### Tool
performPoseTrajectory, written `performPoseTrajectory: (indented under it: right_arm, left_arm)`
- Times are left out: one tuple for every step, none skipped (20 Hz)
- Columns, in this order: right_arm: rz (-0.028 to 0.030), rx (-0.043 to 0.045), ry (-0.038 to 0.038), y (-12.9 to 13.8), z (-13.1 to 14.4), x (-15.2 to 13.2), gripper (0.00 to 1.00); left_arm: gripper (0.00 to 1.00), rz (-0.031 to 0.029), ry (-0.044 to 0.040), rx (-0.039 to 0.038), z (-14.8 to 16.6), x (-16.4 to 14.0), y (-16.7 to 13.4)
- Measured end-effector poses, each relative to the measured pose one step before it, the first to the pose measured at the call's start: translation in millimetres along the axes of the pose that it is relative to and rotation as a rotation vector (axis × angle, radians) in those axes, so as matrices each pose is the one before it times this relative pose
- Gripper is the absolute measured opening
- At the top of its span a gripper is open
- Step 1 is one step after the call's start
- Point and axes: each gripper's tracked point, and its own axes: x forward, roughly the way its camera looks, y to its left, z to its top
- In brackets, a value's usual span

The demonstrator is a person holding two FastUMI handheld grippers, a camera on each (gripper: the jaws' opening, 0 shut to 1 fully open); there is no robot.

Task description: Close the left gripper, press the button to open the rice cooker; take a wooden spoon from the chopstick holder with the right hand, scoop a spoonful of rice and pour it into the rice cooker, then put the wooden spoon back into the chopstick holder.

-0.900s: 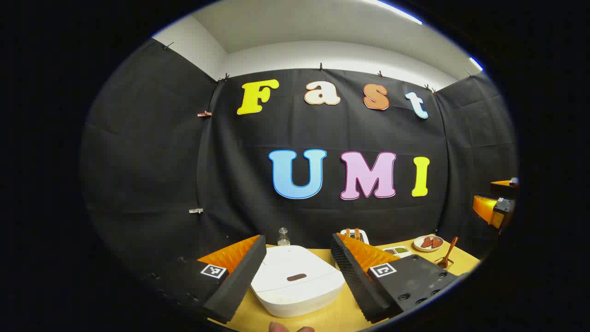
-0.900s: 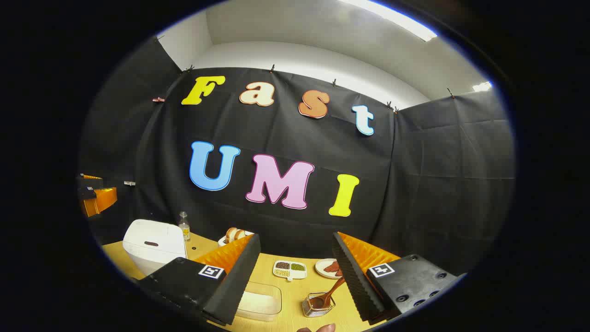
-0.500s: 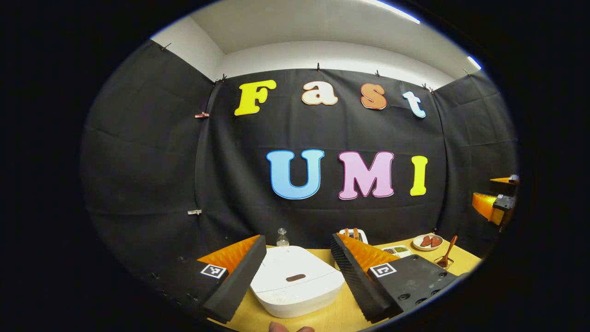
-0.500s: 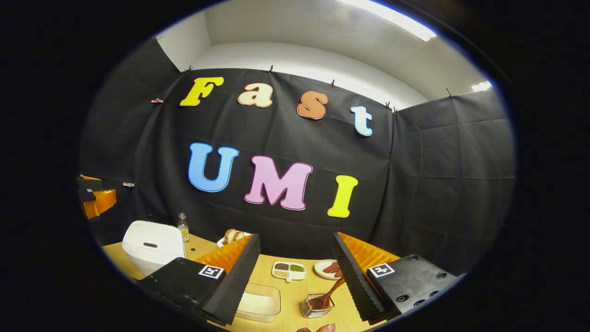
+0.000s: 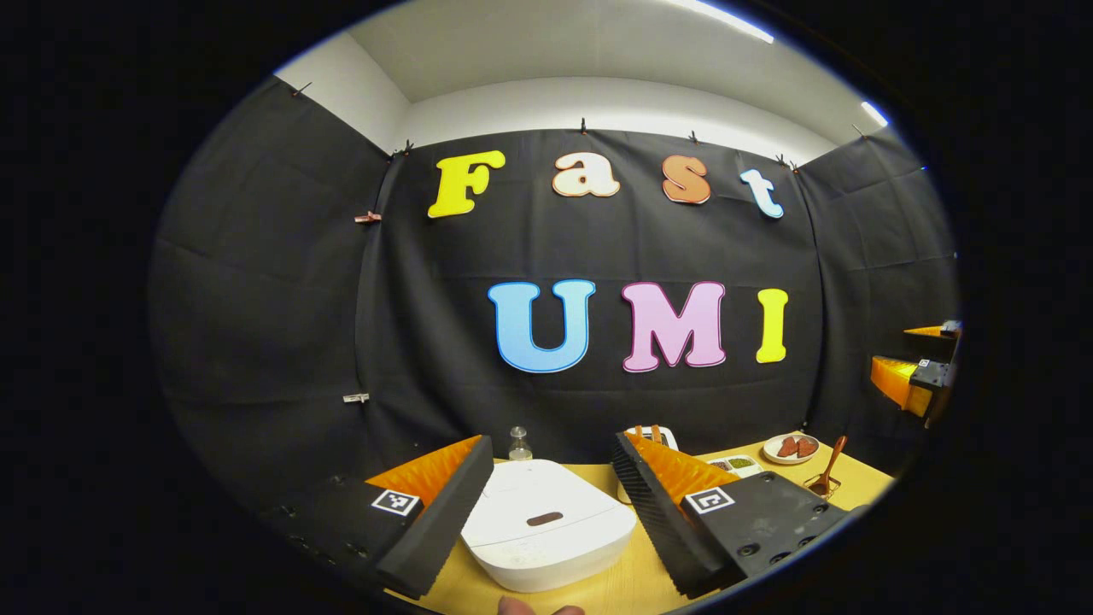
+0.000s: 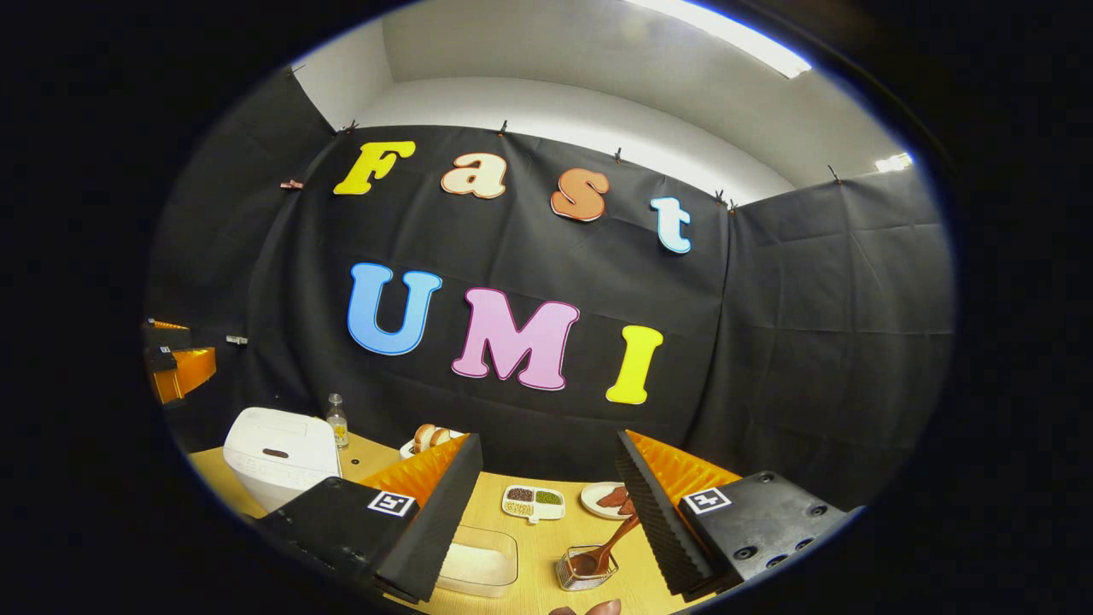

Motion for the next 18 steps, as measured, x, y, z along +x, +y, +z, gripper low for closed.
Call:
performPoseTrajectory:
  right_arm:
    - [0.00027,-0.00109,0.00108,0.77,-0.30,1.04,0.98]
    - [-0.00113,-0.00208,0.00161,-0.18,-1.00,0.44,0.98]
    - [-0.00088,-0.00148,0.00090,-0.49,-0.18,-0.05,0.98]
    - [-0.00137,-0.00096,-0.00027,-0.24,0.25,0.15,0.98]
    - [-0.00159,-0.00111,-0.00148,-0.58,0.24,-0.56,0.98]
    - [-0.00174,-0.00207,0.00007,-0.85,-0.44,0.24,0.98]
    - [-0.00115,-0.00178,0.00058,-0.20,-0.69,0.07,0.98]
    - [-0.00050,-0.00148,0.00199,0.30,-0.26,0.34,0.98]
    - [-0.00123,-0.00148,0.00169,-0.15,-1.12,0.18,0.98]
    - [-0.00102,-0.00158,0.00209,-0.70,-0.62,0.09,0.98]
    - [-0.00200,-0.00172,0.00035,-0.72,-0.24,0.14,0.98]
    - [-0.00161,-0.00243,0.00006,-0.55,-0.04,-0.10,0.98]
    - [-0.00197,-0.00295,-0.00032,-1.11,-0.66,-0.42,0.98]
    - [-0.00246,-0.00344,0.00072,-0.92,-0.62,0.85,0.98]
    - [-0.00277,-0.00268,-0.00019,-2.05,-0.03,-0.21,0.98]
    - [-0.00314,-0.00140,0.00129,-0.90,-0.12,0.18,0.98]
    - [-0.00291,0.00031,0.00085,-1.91,-1.17,-0.14,0.98]
    - [-0.00378,0.00055,0.00087,-1.24,-0.09,0.32,0.98]
  left_arm:
    - [0.97,0.00045,-0.00076,0.00130,0.95,0.76,0.38]
    - [0.97,0.00076,0.00000,0.00142,-0.93,0.05,0.53]
    - [0.97,-0.00139,-0.00136,0.00079,0.28,1.17,-0.23]
    - [0.97,-0.00381,-0.00128,0.00033,0.08,0.39,-0.93]
    - [0.97,-0.00764,-0.00152,0.00058,0.56,0.79,-1.01]
    - [0.97,-0.00298,-0.00350,0.00220,0.06,1.76,0.78]
    - [0.97,-0.00629,-0.00170,0.00027,1.01,2.04,0.08]
    - [0.92,-0.01515,0.00824,-0.00239,-2.39,1.33,-2.48]
    - [0.85,-0.01632,0.01992,-0.00207,-4.53,2.01,-1.24]
    - [0.64,-0.02467,0.02646,-0.00377,-7.76,2.29,-2.63]
    - [0.51,-0.02304,0.02694,-0.00384,-4.89,2.57,-1.91]
    - [0.39,-0.01916,0.02219,-0.00726,-5.55,5.48,0.90]
    - [0.27,-0.03818,0.02478,-0.01349,-4.55,5.76,-2.79]
    - [0.09,-0.03332,0.03392,-0.01305,-9.26,2.08,-1.87]
    - [0.09,-0.05365,0.03515,-0.01818,-6.43,7.47,-2.48]
    - [0.08,-0.05684,0.04088,-0.01780,-9.31,8.74,-3.10]
    - [0.08,-0.04169,0.03781,-0.01980,-6.42,8.61,2.02]
    - [0.08,-0.01720,0.02901,-0.02041,-5.02,9.33,8.98]
